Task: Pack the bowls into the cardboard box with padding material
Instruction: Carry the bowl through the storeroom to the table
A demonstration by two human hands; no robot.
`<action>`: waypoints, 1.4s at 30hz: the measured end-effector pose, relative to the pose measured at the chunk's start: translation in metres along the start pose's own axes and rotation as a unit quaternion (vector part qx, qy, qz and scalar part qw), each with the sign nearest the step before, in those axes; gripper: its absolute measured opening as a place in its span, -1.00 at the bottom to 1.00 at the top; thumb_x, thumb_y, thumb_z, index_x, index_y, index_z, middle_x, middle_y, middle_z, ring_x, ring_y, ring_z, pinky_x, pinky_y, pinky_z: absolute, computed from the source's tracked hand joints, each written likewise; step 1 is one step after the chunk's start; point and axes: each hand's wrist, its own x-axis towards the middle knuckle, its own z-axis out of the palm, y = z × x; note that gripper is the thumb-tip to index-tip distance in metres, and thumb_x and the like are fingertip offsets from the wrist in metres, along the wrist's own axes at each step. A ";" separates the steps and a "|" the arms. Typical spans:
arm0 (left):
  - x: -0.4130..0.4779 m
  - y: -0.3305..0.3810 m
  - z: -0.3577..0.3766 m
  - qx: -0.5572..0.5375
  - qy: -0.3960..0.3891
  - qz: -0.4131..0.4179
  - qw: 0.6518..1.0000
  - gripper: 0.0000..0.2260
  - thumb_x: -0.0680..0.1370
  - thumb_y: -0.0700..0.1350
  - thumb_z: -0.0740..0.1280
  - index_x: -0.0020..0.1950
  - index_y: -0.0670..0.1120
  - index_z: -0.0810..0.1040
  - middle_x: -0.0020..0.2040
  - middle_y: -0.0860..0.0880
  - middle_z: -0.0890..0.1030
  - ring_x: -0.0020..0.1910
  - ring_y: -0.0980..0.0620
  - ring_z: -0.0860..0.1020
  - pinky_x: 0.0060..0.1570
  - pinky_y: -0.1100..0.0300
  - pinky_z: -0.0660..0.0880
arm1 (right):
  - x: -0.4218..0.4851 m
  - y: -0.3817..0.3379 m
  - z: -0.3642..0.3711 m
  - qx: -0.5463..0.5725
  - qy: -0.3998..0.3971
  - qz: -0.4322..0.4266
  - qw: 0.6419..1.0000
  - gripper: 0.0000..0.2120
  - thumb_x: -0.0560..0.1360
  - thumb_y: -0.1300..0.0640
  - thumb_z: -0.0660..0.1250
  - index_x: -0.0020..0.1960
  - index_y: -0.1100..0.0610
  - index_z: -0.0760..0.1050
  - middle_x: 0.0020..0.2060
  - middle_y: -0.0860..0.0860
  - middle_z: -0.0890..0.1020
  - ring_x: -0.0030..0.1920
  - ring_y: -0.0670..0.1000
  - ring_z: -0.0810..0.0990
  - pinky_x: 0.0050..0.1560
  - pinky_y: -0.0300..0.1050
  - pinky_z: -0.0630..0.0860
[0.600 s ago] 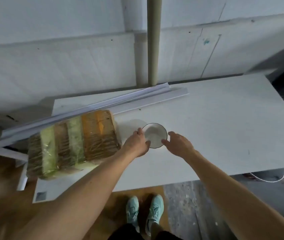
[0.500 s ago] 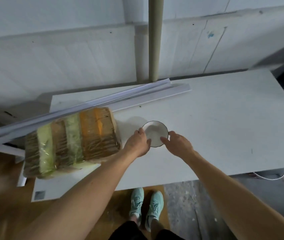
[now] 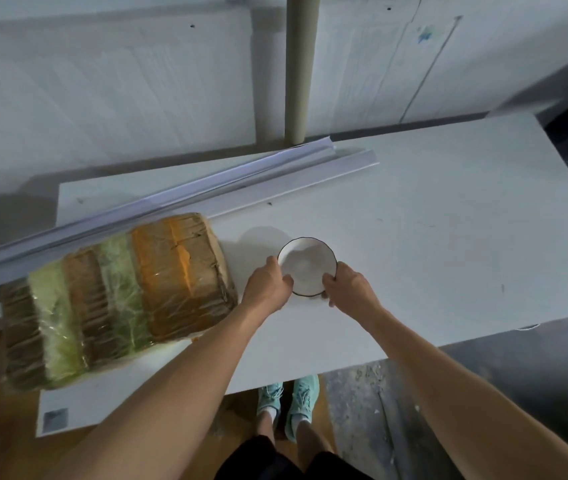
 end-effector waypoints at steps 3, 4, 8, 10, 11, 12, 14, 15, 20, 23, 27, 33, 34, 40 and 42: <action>0.000 0.000 -0.005 -0.045 -0.035 -0.015 0.998 -0.81 0.54 -0.14 0.15 0.11 -0.16 0.40 -0.23 -0.13 0.69 -0.39 -0.06 0.67 -0.26 0.12 0.61 | -0.008 -0.006 -0.003 0.026 0.001 0.010 1.000 -0.76 0.51 0.10 0.10 0.01 0.20 0.45 -0.24 0.07 0.69 -0.26 0.03 0.66 -0.29 -0.11 0.49; -0.001 0.000 -0.006 -0.048 -0.039 -0.013 0.998 -0.80 0.53 -0.15 0.15 0.12 -0.15 0.41 -0.26 -0.11 0.69 -0.42 -0.04 0.66 -0.26 0.13 0.62 | -0.011 -0.007 -0.004 0.033 0.000 0.013 0.999 -0.78 0.51 0.13 0.10 0.01 0.20 0.46 -0.26 0.06 0.69 -0.27 0.01 0.66 -0.32 -0.13 0.45; -0.010 0.008 -0.014 -0.053 -0.055 0.015 0.997 -0.77 0.53 -0.14 0.14 0.15 -0.14 0.43 -0.21 -0.10 0.69 -0.42 -0.02 0.66 -0.29 0.13 0.61 | -0.026 -0.005 -0.011 0.057 0.006 0.021 0.998 -0.78 0.49 0.13 0.09 0.03 0.14 0.46 -0.31 0.05 0.68 -0.21 0.01 0.66 -0.25 -0.09 0.50; -0.016 0.015 -0.023 -0.031 -0.060 0.028 0.997 -0.79 0.54 -0.11 0.16 0.14 -0.11 0.42 -0.16 -0.10 0.68 -0.40 -0.03 0.66 -0.35 0.19 0.52 | -0.035 -0.005 -0.019 0.065 0.012 0.020 0.998 -0.78 0.48 0.12 0.09 0.04 0.11 0.45 -0.30 0.04 0.69 -0.20 -0.01 0.66 -0.19 -0.05 0.55; -0.019 0.019 -0.027 -0.022 -0.062 0.039 0.997 -0.80 0.54 -0.11 0.16 0.14 -0.10 0.43 -0.16 -0.09 0.67 -0.40 -0.02 0.66 -0.36 0.21 0.48 | -0.039 -0.005 -0.024 0.071 0.018 0.018 0.997 -0.78 0.48 0.11 0.10 0.04 0.10 0.45 -0.30 0.04 0.69 -0.19 0.00 0.66 -0.16 -0.02 0.57; -0.022 0.023 -0.030 -0.016 -0.063 0.051 0.997 -0.80 0.54 -0.11 0.16 0.13 -0.09 0.44 -0.18 -0.08 0.67 -0.41 0.00 0.65 -0.38 0.23 0.47 | -0.045 -0.006 -0.028 0.077 0.025 0.015 0.997 -0.78 0.47 0.10 0.10 0.04 0.09 0.44 -0.30 0.03 0.69 -0.18 0.00 0.65 -0.14 0.00 0.58; -0.027 0.033 -0.035 0.005 -0.065 0.077 0.995 -0.79 0.52 -0.11 0.16 0.13 -0.10 0.45 -0.17 -0.06 0.67 -0.44 0.05 0.63 -0.43 0.25 0.44 | -0.057 -0.003 -0.038 0.091 0.043 0.015 0.995 -0.80 0.47 0.10 0.10 0.01 0.08 0.44 -0.30 0.02 0.69 -0.20 -0.02 0.65 -0.15 -0.02 0.57; -0.028 0.039 -0.038 0.016 -0.069 0.089 0.993 -0.78 0.52 -0.11 0.16 0.13 -0.10 0.44 -0.15 -0.05 0.67 -0.44 0.05 0.62 -0.44 0.25 0.43 | -0.063 -0.002 -0.041 0.101 0.051 0.015 0.993 -0.82 0.47 0.11 0.11 -0.01 0.07 0.45 -0.30 0.01 0.69 -0.21 -0.03 0.65 -0.15 -0.02 0.57; -0.041 0.083 -0.026 0.055 -0.113 0.162 0.979 -0.76 0.52 -0.08 0.16 0.16 -0.08 0.44 -0.14 -0.01 0.67 -0.30 -0.03 0.67 -0.27 0.12 0.62 | -0.102 0.031 -0.060 0.177 0.118 0.042 0.976 -0.84 0.51 0.16 0.13 -0.01 0.13 0.47 -0.29 -0.01 0.68 -0.36 -0.14 0.66 -0.20 -0.12 0.56; -0.054 0.117 0.000 0.094 -0.146 0.215 0.961 -0.75 0.53 -0.09 0.16 0.17 -0.09 0.44 -0.14 -0.02 0.67 -0.28 -0.04 0.68 -0.19 0.09 0.63 | -0.130 0.064 -0.071 0.210 0.163 0.077 0.961 -0.86 0.53 0.18 0.14 -0.06 0.16 0.47 -0.29 0.02 0.67 -0.33 -0.09 0.66 -0.21 -0.12 0.57; -0.083 0.160 0.046 0.147 -0.200 0.274 0.929 -0.75 0.51 -0.07 0.16 0.16 -0.08 0.44 -0.15 -0.01 0.68 -0.35 -0.01 0.63 -0.25 0.12 0.60 | -0.173 0.117 -0.078 0.277 0.243 0.143 0.919 -0.86 0.49 0.17 0.16 -0.15 0.16 0.48 -0.30 0.07 0.68 -0.26 0.08 0.70 -0.18 0.02 0.63; -0.140 0.226 0.122 0.239 -0.240 0.375 0.863 -0.73 0.52 -0.04 0.18 0.17 -0.09 0.48 0.00 -0.13 0.68 -0.10 -0.14 0.67 -0.08 0.05 0.62 | -0.239 0.197 -0.083 0.340 0.330 0.212 0.854 -0.82 0.56 0.17 0.14 -0.04 0.14 0.52 -0.31 0.01 0.66 -0.41 -0.13 0.63 -0.43 -0.29 0.48; -0.151 0.236 0.136 0.249 -0.246 0.389 0.852 -0.71 0.51 -0.01 0.18 0.16 -0.10 0.49 0.03 -0.14 0.67 -0.05 -0.17 0.66 -0.03 0.02 0.61 | -0.252 0.210 -0.083 0.345 0.344 0.225 0.844 -0.83 0.55 0.17 0.14 -0.08 0.12 0.52 -0.34 -0.02 0.65 -0.43 -0.16 0.60 -0.43 -0.29 0.45; -0.215 0.274 0.216 0.261 -0.296 0.440 0.806 -0.81 0.55 -0.07 0.21 0.11 -0.07 0.50 -0.13 -0.01 0.64 -0.34 0.01 0.56 -0.47 0.30 0.42 | -0.314 0.299 -0.077 0.399 0.386 0.280 0.783 -0.69 0.34 -0.01 0.12 -0.13 0.14 0.54 -0.26 0.08 0.69 -0.22 0.12 0.70 -0.08 0.17 0.66; -0.233 0.283 0.238 0.263 -0.321 0.445 0.794 -0.76 0.49 -0.02 0.20 0.09 -0.08 0.50 -0.12 -0.03 0.69 -0.37 -0.02 0.59 -0.36 0.22 0.53 | -0.331 0.325 -0.072 0.411 0.395 0.294 0.767 -0.70 0.36 0.00 0.13 -0.11 0.13 0.54 -0.26 0.05 0.69 -0.25 0.08 0.71 -0.07 0.17 0.66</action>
